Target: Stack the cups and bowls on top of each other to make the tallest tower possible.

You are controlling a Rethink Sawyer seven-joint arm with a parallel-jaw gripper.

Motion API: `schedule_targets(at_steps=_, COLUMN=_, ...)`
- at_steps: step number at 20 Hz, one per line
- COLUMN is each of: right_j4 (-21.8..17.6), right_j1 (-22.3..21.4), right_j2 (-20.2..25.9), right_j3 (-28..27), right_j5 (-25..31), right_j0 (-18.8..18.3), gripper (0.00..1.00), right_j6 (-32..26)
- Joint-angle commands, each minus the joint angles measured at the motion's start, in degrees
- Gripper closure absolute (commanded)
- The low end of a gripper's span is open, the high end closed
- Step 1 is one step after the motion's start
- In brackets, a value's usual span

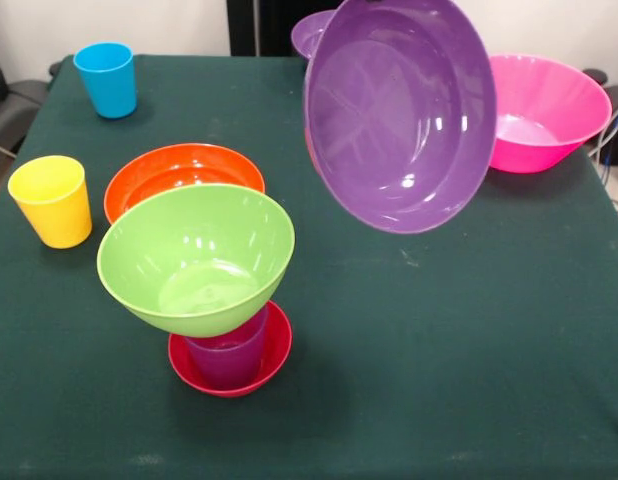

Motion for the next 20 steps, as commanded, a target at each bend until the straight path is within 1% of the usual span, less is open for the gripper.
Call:
schedule_targets(at_steps=1, right_j4=-4.7, right_j1=1.16, right_j2=8.72, right_j3=-4.03, right_j5=6.59, right_j0=-1.63, gripper=1.0, right_j6=-13.28)
schedule_targets(at_steps=16, right_j4=-7.31, right_j1=5.39, right_j2=14.18, right_j3=-13.53, right_j5=11.45, right_j0=-7.06, gripper=1.0, right_j6=-18.45)
schedule_targets(at_steps=17, right_j4=-7.54, right_j1=6.42, right_j2=14.6, right_j3=-15.49, right_j5=12.39, right_j0=-7.62, gripper=1.0, right_j6=-18.92)
schedule_targets(at_steps=20, right_j4=-7.94, right_j1=7.53, right_j2=15.2, right_j3=-17.57, right_j5=13.22, right_j0=-8.23, gripper=1.0, right_j6=-19.66)
